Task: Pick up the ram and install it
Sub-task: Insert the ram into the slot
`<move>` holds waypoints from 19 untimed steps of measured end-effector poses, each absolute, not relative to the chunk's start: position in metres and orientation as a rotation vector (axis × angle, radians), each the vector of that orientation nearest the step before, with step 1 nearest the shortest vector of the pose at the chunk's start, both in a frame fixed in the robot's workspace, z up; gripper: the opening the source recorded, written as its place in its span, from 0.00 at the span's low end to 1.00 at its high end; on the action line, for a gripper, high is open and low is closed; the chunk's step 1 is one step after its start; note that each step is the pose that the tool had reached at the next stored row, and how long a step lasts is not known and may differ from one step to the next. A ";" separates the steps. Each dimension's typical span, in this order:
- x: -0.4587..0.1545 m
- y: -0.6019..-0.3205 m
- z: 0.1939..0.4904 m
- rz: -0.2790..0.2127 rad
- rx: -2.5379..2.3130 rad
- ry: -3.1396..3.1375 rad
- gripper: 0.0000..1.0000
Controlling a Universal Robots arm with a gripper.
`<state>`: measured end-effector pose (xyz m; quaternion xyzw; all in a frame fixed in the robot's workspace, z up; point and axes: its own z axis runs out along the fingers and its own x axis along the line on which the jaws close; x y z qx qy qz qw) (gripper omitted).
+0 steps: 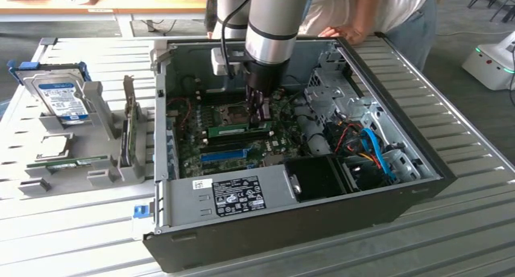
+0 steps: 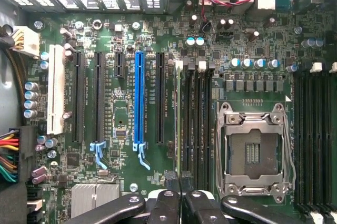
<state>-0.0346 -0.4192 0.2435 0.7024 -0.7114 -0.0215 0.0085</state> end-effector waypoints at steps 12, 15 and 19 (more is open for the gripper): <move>-0.035 -0.419 0.239 -0.067 2.195 -2.223 0.12; -0.034 -0.419 0.238 -0.067 2.195 -2.223 0.12; -0.035 -0.418 0.238 -0.067 2.195 -2.223 0.12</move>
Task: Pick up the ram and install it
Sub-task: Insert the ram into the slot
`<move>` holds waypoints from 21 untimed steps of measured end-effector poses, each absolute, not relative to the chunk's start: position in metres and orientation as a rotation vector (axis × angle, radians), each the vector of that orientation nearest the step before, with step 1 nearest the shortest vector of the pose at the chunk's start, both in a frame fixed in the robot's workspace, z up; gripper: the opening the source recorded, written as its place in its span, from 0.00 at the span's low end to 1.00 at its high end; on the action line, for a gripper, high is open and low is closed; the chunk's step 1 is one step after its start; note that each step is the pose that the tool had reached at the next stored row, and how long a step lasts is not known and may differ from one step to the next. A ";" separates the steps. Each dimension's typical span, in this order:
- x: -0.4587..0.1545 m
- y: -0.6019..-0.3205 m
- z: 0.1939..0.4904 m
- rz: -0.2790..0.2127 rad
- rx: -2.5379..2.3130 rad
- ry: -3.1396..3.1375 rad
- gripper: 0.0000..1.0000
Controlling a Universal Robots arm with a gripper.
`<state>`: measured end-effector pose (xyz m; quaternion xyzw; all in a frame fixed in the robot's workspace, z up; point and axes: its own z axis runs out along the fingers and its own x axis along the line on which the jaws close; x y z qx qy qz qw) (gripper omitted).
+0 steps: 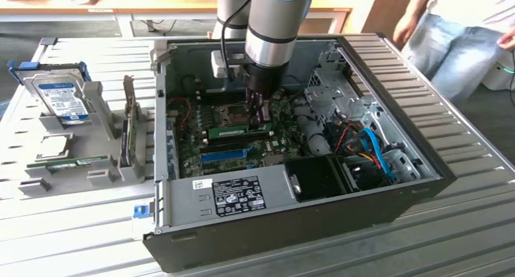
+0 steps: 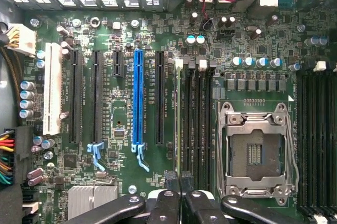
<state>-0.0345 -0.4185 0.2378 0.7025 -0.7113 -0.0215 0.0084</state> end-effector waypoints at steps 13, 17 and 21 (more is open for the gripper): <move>-0.035 -0.418 0.234 -0.066 2.196 -2.223 0.12; -0.035 -0.418 0.232 -0.065 2.196 -2.223 0.12; -0.035 -0.417 0.232 -0.064 2.197 -2.224 0.12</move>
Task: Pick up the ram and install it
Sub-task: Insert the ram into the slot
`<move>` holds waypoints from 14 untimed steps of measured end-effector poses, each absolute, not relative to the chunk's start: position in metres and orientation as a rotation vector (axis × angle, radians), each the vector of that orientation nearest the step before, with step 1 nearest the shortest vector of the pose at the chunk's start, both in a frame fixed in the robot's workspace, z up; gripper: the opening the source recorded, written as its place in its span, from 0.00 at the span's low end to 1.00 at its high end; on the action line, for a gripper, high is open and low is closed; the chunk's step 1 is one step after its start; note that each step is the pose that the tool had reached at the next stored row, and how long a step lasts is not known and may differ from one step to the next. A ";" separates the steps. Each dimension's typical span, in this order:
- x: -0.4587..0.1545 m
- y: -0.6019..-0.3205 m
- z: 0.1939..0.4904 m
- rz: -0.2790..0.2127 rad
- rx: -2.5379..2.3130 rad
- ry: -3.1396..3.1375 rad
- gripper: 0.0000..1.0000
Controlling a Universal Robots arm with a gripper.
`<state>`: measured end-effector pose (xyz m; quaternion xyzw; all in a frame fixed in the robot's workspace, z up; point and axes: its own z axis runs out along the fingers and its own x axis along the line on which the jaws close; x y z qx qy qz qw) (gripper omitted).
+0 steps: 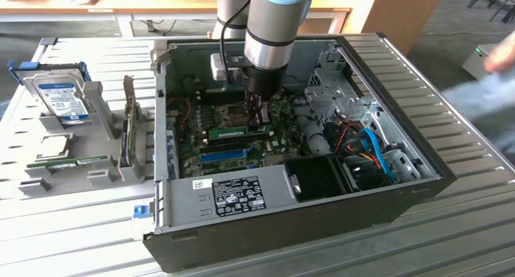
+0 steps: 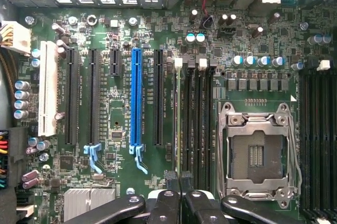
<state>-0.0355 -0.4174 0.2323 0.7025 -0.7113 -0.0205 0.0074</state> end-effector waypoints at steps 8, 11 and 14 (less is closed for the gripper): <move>-0.036 -0.416 0.232 -0.063 2.197 -2.225 0.12; -0.036 -0.416 0.232 -0.063 2.197 -2.224 0.12; -0.036 -0.416 0.232 -0.063 2.197 -2.225 0.12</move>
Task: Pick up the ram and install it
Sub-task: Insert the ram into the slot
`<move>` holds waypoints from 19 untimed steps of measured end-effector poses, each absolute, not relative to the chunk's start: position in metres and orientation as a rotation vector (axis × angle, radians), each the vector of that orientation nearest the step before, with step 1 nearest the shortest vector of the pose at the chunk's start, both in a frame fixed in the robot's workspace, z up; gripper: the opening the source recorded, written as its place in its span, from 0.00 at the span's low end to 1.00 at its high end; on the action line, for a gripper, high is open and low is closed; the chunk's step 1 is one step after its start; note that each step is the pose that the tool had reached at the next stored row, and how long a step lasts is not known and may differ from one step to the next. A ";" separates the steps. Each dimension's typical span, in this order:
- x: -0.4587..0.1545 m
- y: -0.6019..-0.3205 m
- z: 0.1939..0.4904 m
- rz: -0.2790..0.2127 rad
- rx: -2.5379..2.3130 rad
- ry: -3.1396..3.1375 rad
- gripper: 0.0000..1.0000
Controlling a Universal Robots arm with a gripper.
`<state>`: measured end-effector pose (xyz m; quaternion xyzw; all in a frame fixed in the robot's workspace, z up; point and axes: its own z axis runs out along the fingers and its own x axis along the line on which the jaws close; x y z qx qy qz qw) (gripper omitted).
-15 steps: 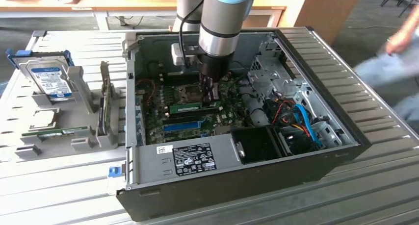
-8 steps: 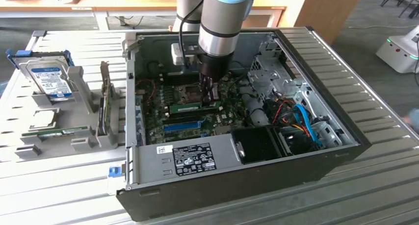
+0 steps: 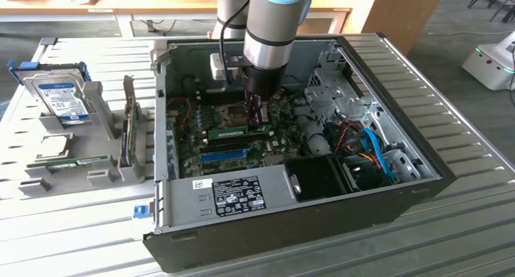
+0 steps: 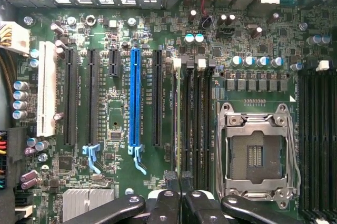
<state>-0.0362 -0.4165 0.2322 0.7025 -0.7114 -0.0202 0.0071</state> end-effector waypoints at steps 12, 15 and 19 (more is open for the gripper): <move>-0.036 -0.417 0.232 -0.063 2.197 -2.225 0.12; -0.036 -0.417 0.231 -0.063 2.198 -2.225 0.12; -0.036 -0.417 0.231 -0.062 2.197 -2.225 0.12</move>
